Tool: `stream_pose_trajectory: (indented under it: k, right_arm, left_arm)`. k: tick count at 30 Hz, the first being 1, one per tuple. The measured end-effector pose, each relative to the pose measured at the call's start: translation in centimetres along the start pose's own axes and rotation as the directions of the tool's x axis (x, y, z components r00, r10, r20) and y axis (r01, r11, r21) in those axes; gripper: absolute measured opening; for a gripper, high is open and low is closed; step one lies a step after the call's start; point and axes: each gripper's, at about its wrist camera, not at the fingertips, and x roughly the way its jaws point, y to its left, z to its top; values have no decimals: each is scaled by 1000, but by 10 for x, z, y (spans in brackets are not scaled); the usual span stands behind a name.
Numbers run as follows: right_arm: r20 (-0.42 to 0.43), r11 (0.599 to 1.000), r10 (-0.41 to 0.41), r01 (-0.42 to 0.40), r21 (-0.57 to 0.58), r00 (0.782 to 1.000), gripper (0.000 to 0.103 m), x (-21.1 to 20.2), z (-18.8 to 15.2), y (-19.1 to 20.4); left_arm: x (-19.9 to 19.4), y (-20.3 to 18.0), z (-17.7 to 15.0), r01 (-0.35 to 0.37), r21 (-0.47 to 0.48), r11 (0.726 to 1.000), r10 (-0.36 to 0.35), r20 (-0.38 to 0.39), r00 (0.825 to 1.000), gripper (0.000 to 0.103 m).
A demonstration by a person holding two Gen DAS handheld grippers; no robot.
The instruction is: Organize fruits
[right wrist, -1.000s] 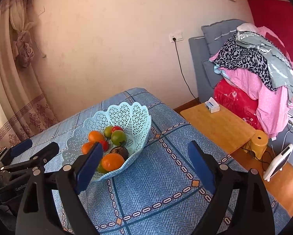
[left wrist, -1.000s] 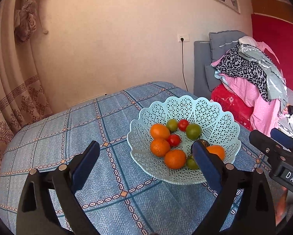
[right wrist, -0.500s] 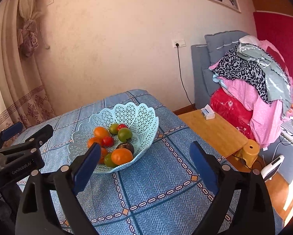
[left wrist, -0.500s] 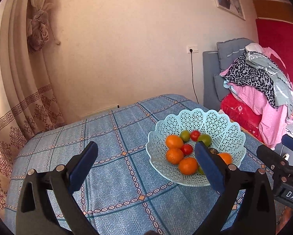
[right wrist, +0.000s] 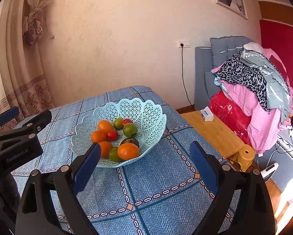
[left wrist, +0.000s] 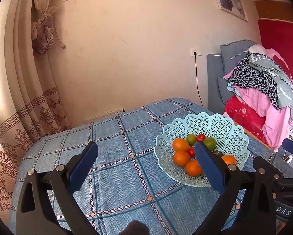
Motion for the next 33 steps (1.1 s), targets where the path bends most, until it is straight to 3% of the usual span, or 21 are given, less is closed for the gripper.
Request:
stream_pose_trajectory:
  k: [33]
  right_arm:
    - [-37, 999, 6, -8, -44, 999, 91, 12, -3, 11]
  left_arm:
    - [14, -6, -8, -23, 36, 999, 24, -37, 999, 100]
